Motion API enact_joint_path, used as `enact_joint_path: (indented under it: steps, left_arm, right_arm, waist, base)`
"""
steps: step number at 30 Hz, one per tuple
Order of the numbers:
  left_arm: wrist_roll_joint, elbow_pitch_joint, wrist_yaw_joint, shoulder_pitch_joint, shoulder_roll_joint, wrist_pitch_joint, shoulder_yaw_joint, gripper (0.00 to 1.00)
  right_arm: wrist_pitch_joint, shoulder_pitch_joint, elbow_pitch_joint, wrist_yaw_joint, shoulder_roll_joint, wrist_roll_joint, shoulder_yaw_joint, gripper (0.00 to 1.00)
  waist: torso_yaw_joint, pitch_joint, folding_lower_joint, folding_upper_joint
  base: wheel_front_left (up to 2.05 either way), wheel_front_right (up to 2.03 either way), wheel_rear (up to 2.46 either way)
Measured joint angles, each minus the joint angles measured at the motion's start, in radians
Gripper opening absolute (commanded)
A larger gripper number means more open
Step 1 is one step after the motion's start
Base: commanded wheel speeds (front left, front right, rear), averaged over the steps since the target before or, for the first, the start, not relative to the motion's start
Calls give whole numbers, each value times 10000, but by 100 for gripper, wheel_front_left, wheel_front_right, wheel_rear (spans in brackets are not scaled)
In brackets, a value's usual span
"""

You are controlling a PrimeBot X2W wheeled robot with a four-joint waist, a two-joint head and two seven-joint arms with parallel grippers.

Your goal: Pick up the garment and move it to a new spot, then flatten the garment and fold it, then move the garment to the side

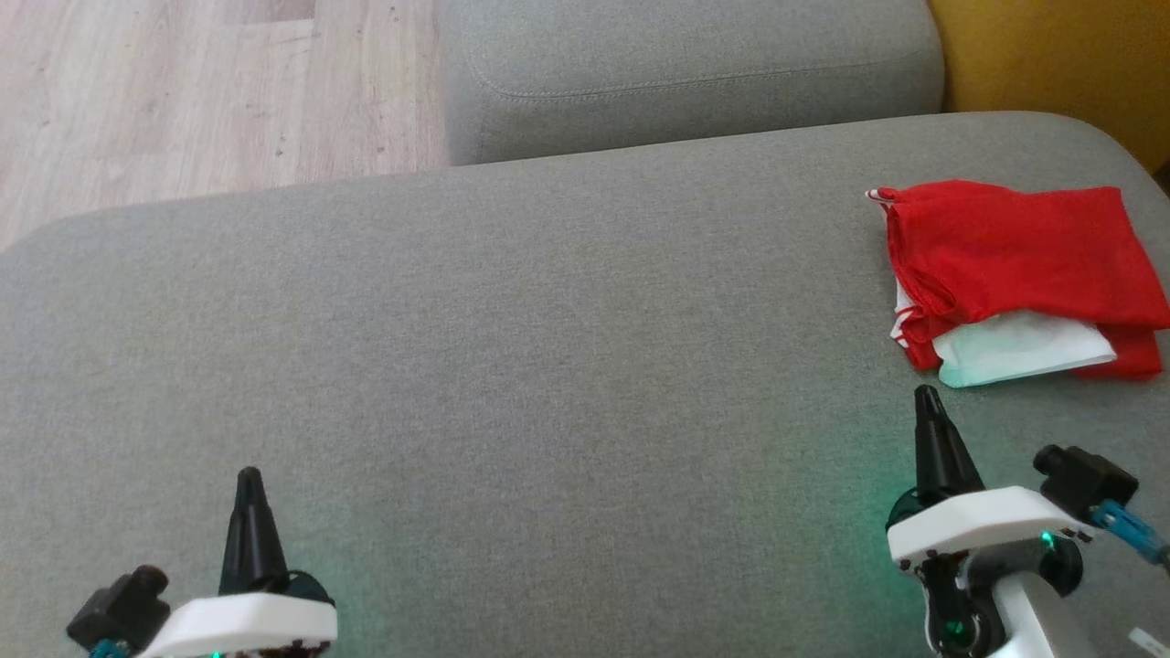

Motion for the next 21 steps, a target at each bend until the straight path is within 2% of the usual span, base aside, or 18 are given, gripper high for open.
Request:
enact_joint_path:
  steps: [21]
  left_arm:
    - [-2104, -52, 0, -122, 0, 686, 217, 0]
  right_arm:
    - [612, 26, -403, 0, 17, 2299, -424, 0]
  waist:
    - [88, -9, 0, 0]
  base:
    - [0, 0, 0]
